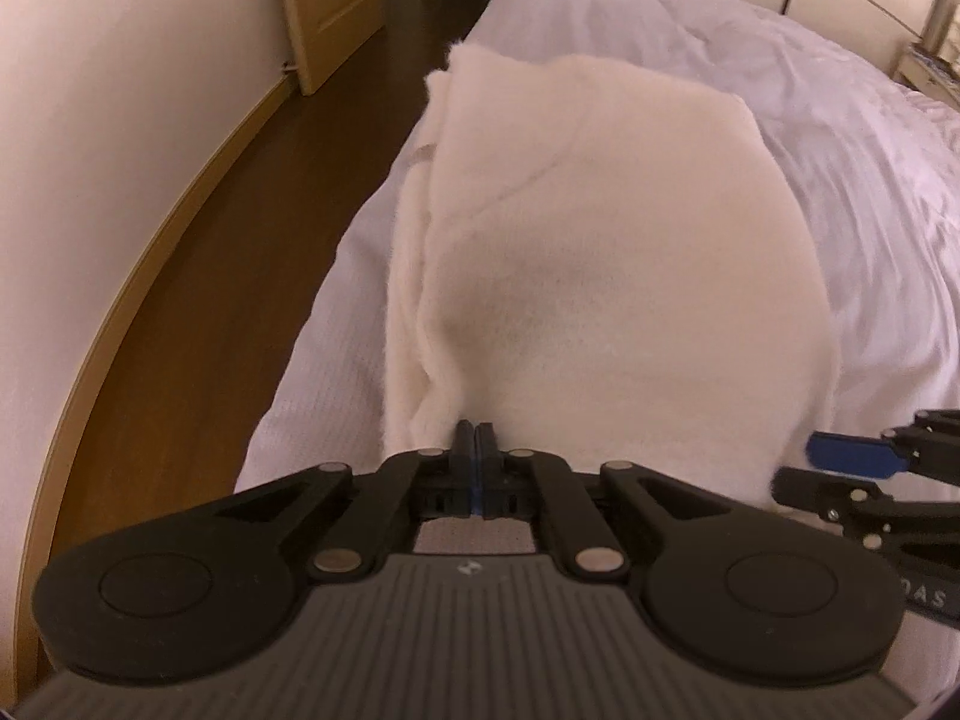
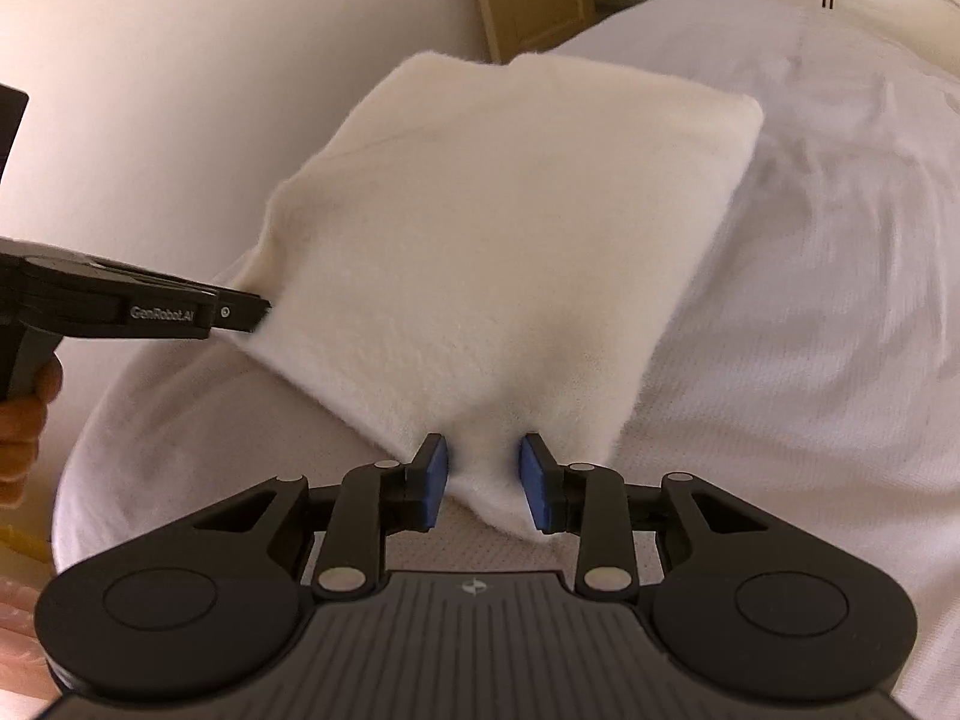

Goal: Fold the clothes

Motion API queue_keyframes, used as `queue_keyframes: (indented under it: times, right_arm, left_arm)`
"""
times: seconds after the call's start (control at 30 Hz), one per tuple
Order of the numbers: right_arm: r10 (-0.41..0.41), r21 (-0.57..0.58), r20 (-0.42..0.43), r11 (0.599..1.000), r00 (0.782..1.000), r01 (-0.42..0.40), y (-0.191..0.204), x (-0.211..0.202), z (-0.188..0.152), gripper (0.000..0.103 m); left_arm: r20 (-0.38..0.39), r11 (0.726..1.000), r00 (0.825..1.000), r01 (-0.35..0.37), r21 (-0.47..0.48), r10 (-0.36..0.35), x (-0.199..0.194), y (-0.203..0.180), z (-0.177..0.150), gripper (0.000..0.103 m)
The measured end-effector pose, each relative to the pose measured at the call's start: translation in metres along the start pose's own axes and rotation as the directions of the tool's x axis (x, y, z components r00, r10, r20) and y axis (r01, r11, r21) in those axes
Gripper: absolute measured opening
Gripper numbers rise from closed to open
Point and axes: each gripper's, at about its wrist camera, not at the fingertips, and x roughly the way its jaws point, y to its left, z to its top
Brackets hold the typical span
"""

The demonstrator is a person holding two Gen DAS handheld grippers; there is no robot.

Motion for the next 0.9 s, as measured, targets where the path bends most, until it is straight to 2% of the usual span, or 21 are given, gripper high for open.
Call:
queue_keyframes:
  times: [0.07, 0.1, 0.13, 0.17, 0.23, 0.33, 0.4, 0.47, 0.57, 0.73, 0.9]
  right_arm:
    - [0.009, 0.039, -0.011, 0.999, 1.0, -0.009, -0.004, -0.014, 0.006, 0.034]
    - [0.012, 0.066, -0.014, 0.998, 1.0, -0.011, -0.007, -0.021, 0.007, 0.038]
    - [0.012, 0.095, -0.019, 0.995, 1.0, -0.01, -0.008, -0.031, 0.009, 0.046]
    - [0.013, 0.12, -0.023, 0.993, 1.0, -0.01, -0.01, -0.04, 0.009, 0.052]
    - [0.011, 0.149, -0.04, 0.989, 0.999, -0.005, -0.012, -0.053, 0.012, 0.055]
    - [0.011, 0.177, -0.063, 0.984, 0.998, 0.0, -0.015, -0.071, 0.016, 0.073]
    - [0.01, 0.184, -0.072, 0.983, 0.997, 0.004, -0.017, -0.081, 0.02, 0.075]
    - [0.01, 0.193, -0.081, 0.981, 0.997, 0.006, -0.019, -0.09, 0.024, 0.085]
    - [0.006, 0.199, -0.087, 0.98, 0.996, 0.011, -0.023, -0.102, 0.031, 0.091]
    - [-0.02, 0.187, -0.102, 0.982, 0.995, 0.039, -0.025, -0.113, 0.038, 0.099]
    - [-0.061, 0.161, -0.111, 0.984, 0.992, 0.079, -0.021, -0.121, 0.041, 0.101]
  left_arm:
    - [-0.028, 0.999, 0.999, -0.02, -0.041, 0.019, -0.011, -0.002, 0.003, 0.006]
    - [-0.047, 0.997, 0.998, -0.039, -0.063, 0.036, -0.017, -0.005, 0.004, 0.016]
    - [-0.069, 0.995, 0.996, -0.069, -0.077, 0.063, -0.024, -0.008, 0.004, 0.034]
    - [-0.091, 0.991, 0.991, -0.104, -0.088, 0.096, -0.031, -0.012, 0.003, 0.039]
    - [-0.118, 0.984, 0.984, -0.148, -0.095, 0.136, -0.048, -0.021, 0.002, 0.042]
    - [-0.166, 0.979, 0.975, -0.165, -0.117, 0.144, -0.071, -0.03, -0.001, 0.054]
    - [-0.175, 0.978, 0.973, -0.169, -0.12, 0.147, -0.086, -0.035, -0.001, 0.057]
    - [-0.178, 0.978, 0.972, -0.174, -0.118, 0.151, -0.099, -0.04, -0.001, 0.059]
    - [-0.167, 0.974, 0.973, -0.184, -0.133, 0.161, -0.113, -0.046, 0.005, 0.071]
    - [-0.163, 0.972, 0.973, -0.187, -0.144, 0.163, -0.124, -0.054, 0.011, 0.074]
    - [-0.163, 0.975, 0.975, -0.176, -0.139, 0.152, -0.134, -0.062, 0.01, 0.078]
